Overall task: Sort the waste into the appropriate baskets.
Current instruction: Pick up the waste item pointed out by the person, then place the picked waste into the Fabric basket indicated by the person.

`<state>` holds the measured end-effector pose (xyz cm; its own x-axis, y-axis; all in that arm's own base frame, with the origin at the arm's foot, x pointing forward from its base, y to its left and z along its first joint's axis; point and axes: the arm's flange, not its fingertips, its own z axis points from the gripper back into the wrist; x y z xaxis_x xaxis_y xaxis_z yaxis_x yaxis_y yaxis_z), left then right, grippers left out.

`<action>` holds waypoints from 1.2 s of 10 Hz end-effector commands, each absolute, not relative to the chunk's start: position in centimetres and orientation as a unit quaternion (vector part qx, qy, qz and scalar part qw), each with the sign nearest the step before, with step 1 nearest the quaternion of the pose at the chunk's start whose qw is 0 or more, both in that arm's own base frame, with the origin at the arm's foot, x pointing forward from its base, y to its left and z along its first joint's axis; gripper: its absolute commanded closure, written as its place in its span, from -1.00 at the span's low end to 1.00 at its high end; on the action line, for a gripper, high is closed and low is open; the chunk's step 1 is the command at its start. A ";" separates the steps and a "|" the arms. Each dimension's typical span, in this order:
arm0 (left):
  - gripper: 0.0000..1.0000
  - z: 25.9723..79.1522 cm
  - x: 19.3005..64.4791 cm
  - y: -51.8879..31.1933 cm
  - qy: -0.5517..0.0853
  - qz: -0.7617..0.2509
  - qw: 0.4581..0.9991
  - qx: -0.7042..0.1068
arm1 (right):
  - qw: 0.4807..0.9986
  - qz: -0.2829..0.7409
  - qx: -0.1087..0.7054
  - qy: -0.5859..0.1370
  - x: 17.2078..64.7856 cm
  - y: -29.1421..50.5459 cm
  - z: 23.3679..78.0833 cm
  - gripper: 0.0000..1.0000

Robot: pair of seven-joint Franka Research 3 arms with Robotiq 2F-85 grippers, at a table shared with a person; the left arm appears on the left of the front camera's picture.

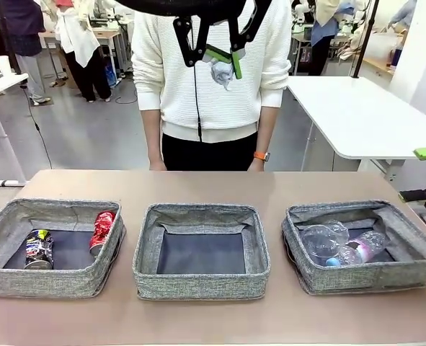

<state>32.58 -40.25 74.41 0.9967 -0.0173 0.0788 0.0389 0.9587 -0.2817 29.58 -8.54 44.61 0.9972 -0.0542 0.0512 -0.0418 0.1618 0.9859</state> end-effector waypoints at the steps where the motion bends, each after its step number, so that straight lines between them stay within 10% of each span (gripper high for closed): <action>1: 0.99 74.4 32.6 -40.2 -0.044 -0.012 0.988 -0.145 | 0.759 0.004 0.650 -0.040 29.4 -8.7 44.6 -1.00; 12: 0.99 74.4 32.6 -40.2 -0.044 -0.012 0.988 -0.145 | 0.759 0.004 0.650 -0.040 29.4 -8.7 44.6 -1.00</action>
<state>32.60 -40.25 74.40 0.9968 -0.0171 0.0787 0.0387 0.9587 -0.2818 29.58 -8.54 44.61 0.9972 -0.0542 0.0512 -0.0418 0.1618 0.9859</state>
